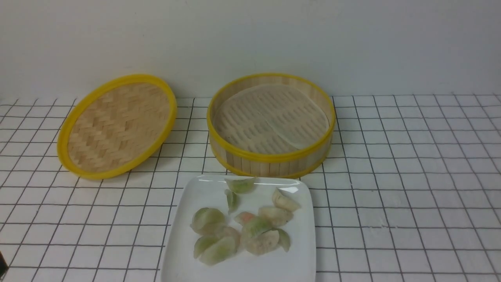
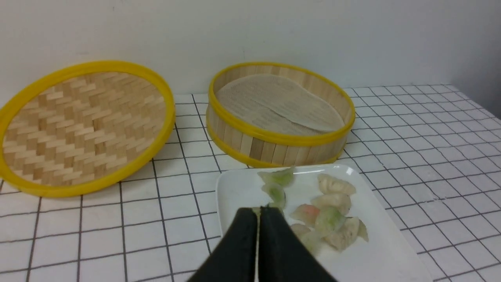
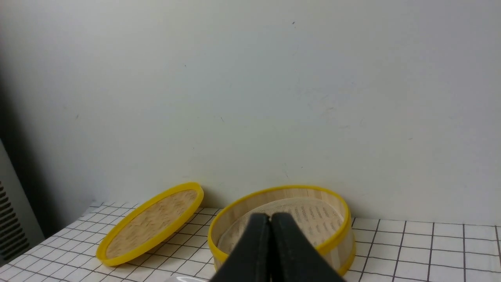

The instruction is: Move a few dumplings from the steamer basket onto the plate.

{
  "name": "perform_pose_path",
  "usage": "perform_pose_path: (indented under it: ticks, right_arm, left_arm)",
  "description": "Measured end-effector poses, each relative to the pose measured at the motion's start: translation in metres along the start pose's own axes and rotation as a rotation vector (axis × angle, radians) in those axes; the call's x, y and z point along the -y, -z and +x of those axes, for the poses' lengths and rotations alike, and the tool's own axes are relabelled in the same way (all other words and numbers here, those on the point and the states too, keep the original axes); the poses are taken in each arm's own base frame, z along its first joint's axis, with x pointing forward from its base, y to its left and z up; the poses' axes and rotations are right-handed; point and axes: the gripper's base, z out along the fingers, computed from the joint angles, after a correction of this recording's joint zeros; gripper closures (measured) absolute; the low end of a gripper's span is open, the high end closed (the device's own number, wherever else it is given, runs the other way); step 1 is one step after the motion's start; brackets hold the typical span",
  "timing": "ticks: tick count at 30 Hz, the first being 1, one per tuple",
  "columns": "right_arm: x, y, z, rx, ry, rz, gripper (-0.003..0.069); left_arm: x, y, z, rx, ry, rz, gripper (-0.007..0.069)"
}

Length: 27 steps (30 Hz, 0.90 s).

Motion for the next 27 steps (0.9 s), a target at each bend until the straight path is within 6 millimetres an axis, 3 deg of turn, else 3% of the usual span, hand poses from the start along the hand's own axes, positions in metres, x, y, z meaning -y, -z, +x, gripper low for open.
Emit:
perform_pose_path:
  ticks: [6, 10, 17, 19, 27]
  right_arm:
    - [0.0, 0.0, 0.0, 0.0, 0.0, 0.0, 0.067]
    - [0.0, 0.0, 0.0, 0.0, 0.0, 0.0, 0.067]
    - [0.0, 0.0, 0.0, 0.0, 0.0, 0.0, 0.067]
    - [0.0, 0.0, 0.0, -0.001, -0.001, 0.0, 0.067]
    - [0.0, 0.0, 0.0, -0.001, -0.001, 0.0, 0.067]
  left_arm:
    - [-0.005, -0.003, 0.004, 0.072, -0.122, -0.043, 0.0631]
    - [-0.013, -0.014, 0.023, 0.164, -0.224, -0.132, 0.0631]
    - [-0.042, -0.051, 0.102, -0.015, -0.205, -0.314, 0.0631]
    - [-0.045, -0.054, 0.11, -0.047, -0.199, -0.319, 0.0631]
    - [-0.045, -0.054, 0.111, -0.052, -0.2, -0.32, 0.0631]
